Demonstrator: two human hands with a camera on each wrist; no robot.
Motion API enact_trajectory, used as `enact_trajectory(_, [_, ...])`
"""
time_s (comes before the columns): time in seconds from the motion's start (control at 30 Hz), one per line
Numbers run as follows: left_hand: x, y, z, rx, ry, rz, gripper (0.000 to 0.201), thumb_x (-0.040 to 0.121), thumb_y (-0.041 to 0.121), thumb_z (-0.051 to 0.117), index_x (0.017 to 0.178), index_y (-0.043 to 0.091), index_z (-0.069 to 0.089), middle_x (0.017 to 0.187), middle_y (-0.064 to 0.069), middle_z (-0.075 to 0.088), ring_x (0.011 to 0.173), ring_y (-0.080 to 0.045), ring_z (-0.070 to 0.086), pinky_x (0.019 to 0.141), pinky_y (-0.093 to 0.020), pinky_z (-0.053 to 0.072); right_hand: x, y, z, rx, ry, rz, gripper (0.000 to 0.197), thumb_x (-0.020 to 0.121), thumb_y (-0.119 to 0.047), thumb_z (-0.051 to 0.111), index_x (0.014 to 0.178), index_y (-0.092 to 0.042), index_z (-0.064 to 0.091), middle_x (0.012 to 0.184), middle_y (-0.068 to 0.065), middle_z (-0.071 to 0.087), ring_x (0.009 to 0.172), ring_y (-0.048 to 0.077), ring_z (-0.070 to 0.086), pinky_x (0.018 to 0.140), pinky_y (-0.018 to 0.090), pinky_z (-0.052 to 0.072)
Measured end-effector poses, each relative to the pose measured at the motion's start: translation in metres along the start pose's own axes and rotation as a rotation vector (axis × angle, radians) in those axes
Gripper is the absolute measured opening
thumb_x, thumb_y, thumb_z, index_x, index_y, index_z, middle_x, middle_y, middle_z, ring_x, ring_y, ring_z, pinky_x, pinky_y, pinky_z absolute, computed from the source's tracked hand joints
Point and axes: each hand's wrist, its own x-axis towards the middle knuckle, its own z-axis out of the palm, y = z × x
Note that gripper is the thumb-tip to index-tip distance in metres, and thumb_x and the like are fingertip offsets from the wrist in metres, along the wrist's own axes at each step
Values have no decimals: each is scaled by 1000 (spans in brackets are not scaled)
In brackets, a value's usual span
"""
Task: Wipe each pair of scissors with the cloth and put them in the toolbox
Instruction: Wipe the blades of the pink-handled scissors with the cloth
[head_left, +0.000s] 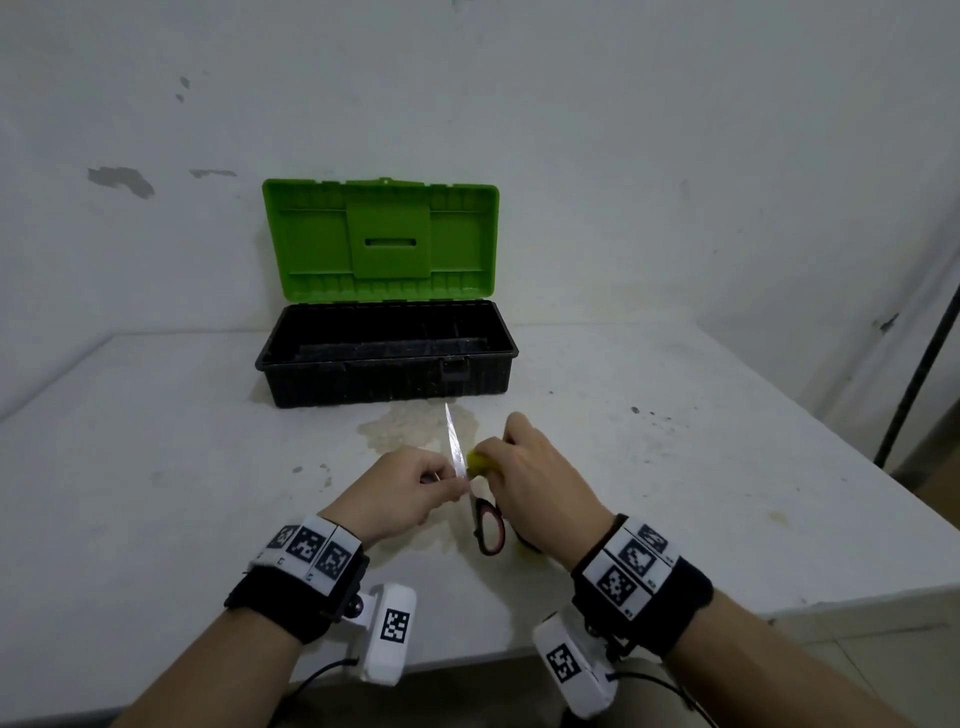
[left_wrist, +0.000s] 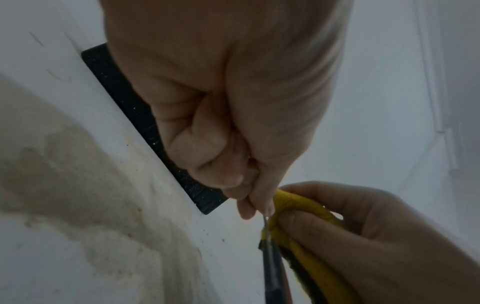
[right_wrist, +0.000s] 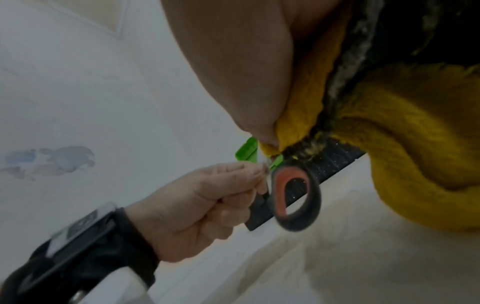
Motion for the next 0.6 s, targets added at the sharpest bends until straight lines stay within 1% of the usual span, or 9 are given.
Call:
enact_trajectory(0.03, [0, -2, -1, -9, 5, -8, 28, 92, 32, 69, 72, 13, 68, 51, 9, 48, 49, -6, 43, 54, -24, 41, 3, 4, -1, 4, 5, 30, 20, 96, -13, 51, 108, -21, 65, 95, -4, 34, 78, 15, 42, 70, 32, 50])
enact_trajectory(0.1, [0, -5, -4, 2, 20, -28, 29, 92, 32, 70, 72, 11, 68, 52, 10, 48, 49, -7, 43, 56, -27, 41, 9, 17, -5, -5, 29, 101, 20, 97, -12, 49, 107, -19, 65, 96, -2, 36, 76, 15, 43, 67, 27, 45])
enact_trajectory(0.2, [-1, -4, -3, 35, 26, -50, 30, 92, 33, 69, 68, 16, 65, 51, 12, 47, 48, -5, 43, 55, -25, 40, 13, 36, -10, -27, 67, 194, 19, 97, -12, 50, 107, -14, 66, 97, 0, 39, 71, 16, 44, 63, 23, 40])
enact_trajectory(0.27, [-1, -3, -2, -6, 15, -100, 24, 94, 33, 67, 77, 15, 65, 53, 11, 50, 47, -5, 44, 50, -20, 39, 11, 43, -14, -16, 115, 216, 18, 98, -15, 50, 107, -13, 65, 96, 0, 40, 70, 17, 45, 63, 24, 41])
enact_trajectory(0.3, [-1, -3, -1, -32, 11, -134, 20, 94, 30, 65, 84, 14, 64, 56, 9, 53, 48, -5, 46, 48, -19, 37, 10, 44, -16, -3, 144, 215, 17, 98, -16, 50, 107, -12, 65, 96, 0, 40, 70, 18, 46, 63, 25, 41])
enact_trajectory(0.37, [0, -1, -2, -75, 4, -190, 8, 94, 19, 60, 94, 11, 63, 62, 5, 59, 49, -8, 49, 46, -19, 37, 7, 43, -22, 40, 185, 193, 18, 98, -18, 51, 109, -12, 64, 95, 0, 41, 70, 20, 48, 64, 27, 43])
enact_trajectory(0.47, [0, 2, -4, -140, 11, -186, 7, 94, 6, 55, 95, 9, 61, 68, 0, 63, 54, -12, 52, 46, -21, 40, 5, 35, -27, 113, 194, 130, 20, 98, -23, 53, 112, -13, 63, 95, 1, 43, 72, 21, 52, 68, 33, 49])
enact_trajectory(0.53, [0, 4, -4, -184, 27, -153, 6, 96, 5, 55, 94, 8, 60, 65, -3, 61, 53, -14, 51, 47, -23, 43, 5, 30, -25, 131, 192, 103, 19, 97, -22, 55, 112, -14, 64, 95, 0, 43, 73, 21, 53, 69, 34, 49])
enact_trajectory(0.6, [0, 4, -4, -206, 50, -125, 4, 97, 6, 59, 95, 6, 63, 61, -2, 58, 52, -12, 53, 50, -24, 47, 5, 28, -21, 142, 189, 93, 18, 97, -22, 55, 111, -15, 64, 94, -1, 43, 72, 19, 53, 69, 33, 50])
